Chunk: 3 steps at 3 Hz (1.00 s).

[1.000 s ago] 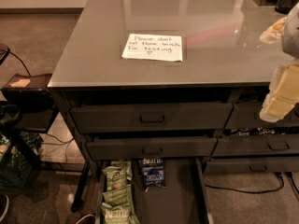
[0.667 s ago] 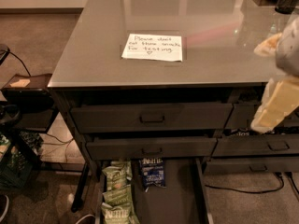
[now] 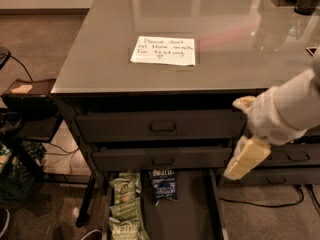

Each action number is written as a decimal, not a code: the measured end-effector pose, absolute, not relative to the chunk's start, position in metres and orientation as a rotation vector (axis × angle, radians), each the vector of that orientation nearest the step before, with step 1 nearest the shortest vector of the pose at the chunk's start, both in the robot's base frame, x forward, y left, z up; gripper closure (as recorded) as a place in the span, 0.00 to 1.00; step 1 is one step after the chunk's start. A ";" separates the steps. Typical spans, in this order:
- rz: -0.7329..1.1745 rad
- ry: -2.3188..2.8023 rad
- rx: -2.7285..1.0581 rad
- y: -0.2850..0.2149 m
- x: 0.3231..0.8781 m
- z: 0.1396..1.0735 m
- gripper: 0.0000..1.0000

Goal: Pick blue chip bag from bottom drawer and place on counter

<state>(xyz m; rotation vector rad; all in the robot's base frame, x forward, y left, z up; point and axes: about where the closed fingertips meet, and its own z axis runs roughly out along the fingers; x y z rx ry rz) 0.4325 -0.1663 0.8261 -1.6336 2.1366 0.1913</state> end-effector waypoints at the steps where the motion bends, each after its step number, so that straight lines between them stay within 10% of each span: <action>1: 0.256 2.104 -1.661 -0.138 0.432 0.758 0.00; 3: 0.324 2.123 -1.715 -0.116 0.419 0.684 0.00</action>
Offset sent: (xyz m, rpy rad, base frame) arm -0.0281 0.0787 -0.2328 0.0348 0.1778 0.1195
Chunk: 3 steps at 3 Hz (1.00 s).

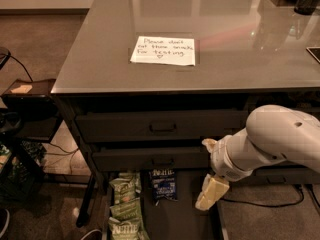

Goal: Pick blue chip bag from bottom drawer and place on counter

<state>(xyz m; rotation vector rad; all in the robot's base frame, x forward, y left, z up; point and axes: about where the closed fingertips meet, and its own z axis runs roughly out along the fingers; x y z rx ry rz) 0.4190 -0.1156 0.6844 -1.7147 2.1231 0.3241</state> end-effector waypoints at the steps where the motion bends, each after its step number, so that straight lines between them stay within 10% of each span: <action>1: 0.324 2.104 -1.729 -0.118 0.425 0.645 0.00; 3: 0.336 2.029 -1.729 -0.099 0.456 0.508 0.00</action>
Offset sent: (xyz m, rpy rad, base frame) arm 0.0437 0.0104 -0.1990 0.0630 -0.0724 0.0364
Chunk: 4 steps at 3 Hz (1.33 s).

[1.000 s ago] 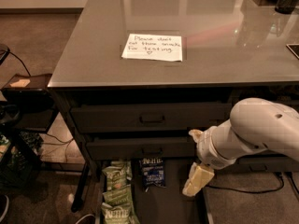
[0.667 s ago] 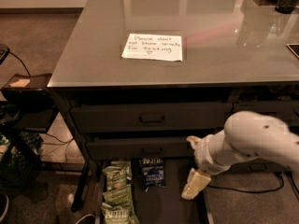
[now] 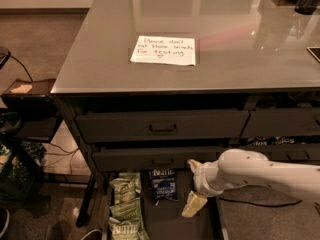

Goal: Pick blue chip bag from bottom drawer and place on counter

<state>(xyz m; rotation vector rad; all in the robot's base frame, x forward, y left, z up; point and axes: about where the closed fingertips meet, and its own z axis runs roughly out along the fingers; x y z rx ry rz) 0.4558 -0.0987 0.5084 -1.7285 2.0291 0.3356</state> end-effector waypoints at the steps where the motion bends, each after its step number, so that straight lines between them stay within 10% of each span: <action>1: 0.373 2.025 -1.741 -0.083 0.457 0.441 0.00; 4: 0.398 1.984 -1.691 -0.093 0.479 0.358 0.00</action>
Offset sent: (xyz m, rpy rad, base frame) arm 0.0039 0.0107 -0.0516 0.0050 0.0094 0.0137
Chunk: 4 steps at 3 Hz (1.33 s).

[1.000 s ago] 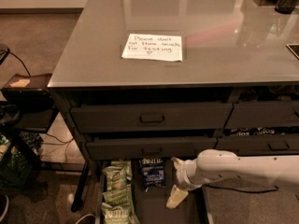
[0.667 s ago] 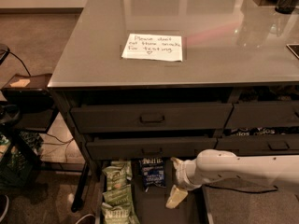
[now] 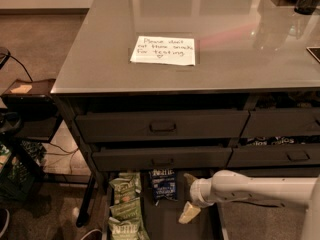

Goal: Pick blue chip bag from bottom drawer and place on counter

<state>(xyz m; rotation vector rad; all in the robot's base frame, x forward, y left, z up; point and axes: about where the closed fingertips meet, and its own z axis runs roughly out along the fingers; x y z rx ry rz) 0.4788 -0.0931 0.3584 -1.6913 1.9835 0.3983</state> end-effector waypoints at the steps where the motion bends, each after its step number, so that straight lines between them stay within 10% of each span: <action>1: 0.438 1.953 -1.652 -0.086 0.495 0.308 0.00; 4: 0.473 1.953 -1.572 -0.078 0.505 0.252 0.00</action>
Offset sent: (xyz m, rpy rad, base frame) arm 0.0457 0.0269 -0.1447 0.1503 -0.0011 -0.0580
